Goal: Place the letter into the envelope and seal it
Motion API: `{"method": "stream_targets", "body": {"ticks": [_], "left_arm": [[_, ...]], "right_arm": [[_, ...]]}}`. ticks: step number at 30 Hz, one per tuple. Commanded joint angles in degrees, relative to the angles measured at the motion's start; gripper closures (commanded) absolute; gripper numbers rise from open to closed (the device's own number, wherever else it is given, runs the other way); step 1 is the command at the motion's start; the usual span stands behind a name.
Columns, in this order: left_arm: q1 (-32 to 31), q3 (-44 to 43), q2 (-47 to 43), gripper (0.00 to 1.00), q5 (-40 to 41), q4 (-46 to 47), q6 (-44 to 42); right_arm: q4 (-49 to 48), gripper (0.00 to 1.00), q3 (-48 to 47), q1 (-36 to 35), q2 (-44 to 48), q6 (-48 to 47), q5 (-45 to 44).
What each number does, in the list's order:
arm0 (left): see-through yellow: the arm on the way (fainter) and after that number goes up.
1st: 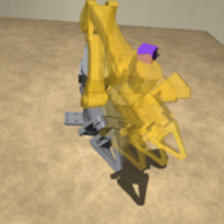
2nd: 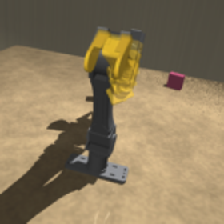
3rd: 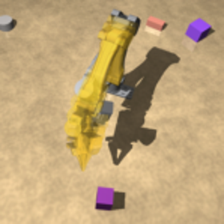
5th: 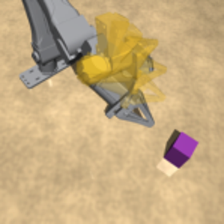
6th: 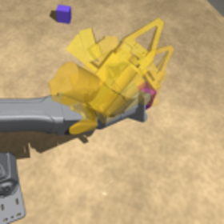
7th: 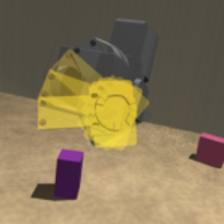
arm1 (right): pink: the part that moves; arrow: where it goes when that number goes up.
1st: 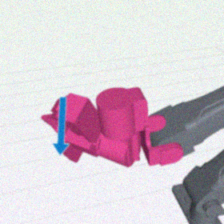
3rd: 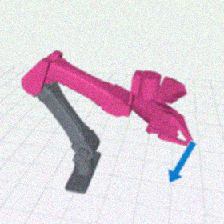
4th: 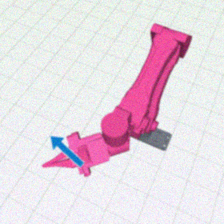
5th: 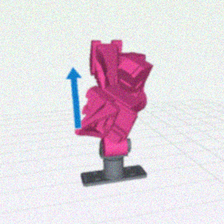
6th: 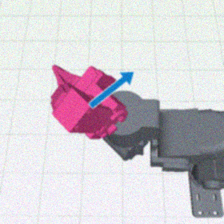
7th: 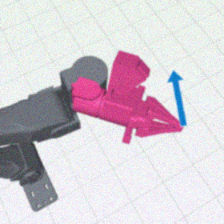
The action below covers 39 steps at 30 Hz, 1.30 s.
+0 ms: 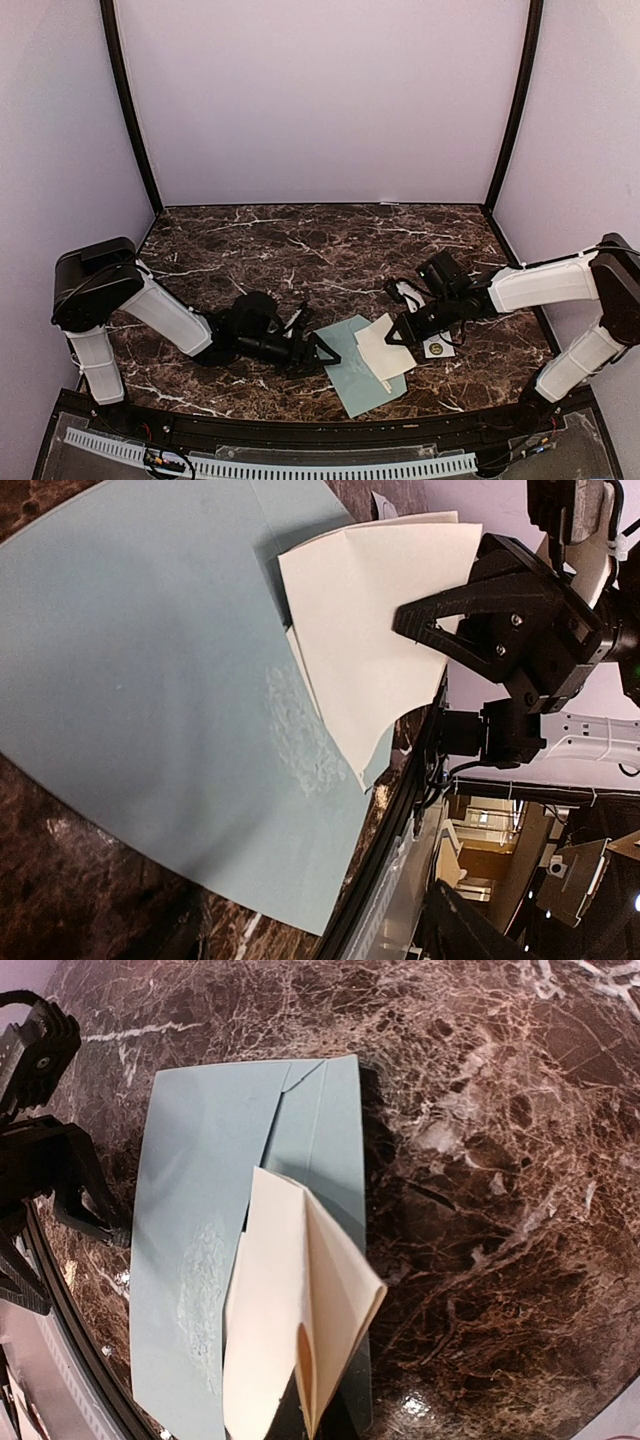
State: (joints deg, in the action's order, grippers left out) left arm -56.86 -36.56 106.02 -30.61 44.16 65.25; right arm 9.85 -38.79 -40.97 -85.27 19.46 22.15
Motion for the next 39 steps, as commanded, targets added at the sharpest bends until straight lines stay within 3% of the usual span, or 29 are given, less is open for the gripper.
{"method": "stream_targets", "body": {"ticks": [1,22,39], "left_arm": [[-0.4,-0.5,0.7,0.28,-0.2,-0.7,0.1],[-0.4,0.1,0.9,0.28,0.2,0.1,0.8],[-0.4,-0.8,2.0,0.28,0.1,0.6,0.7]], "right_arm": [[-2.9,1.00,-1.2,-0.7,0.5,1.3,1.2],[1.6,1.00,-2.6,-0.9,-0.2,5.9,-1.7],[2.4,1.00,-5.5,-2.2,-6.3,6.9,0.3]]}}
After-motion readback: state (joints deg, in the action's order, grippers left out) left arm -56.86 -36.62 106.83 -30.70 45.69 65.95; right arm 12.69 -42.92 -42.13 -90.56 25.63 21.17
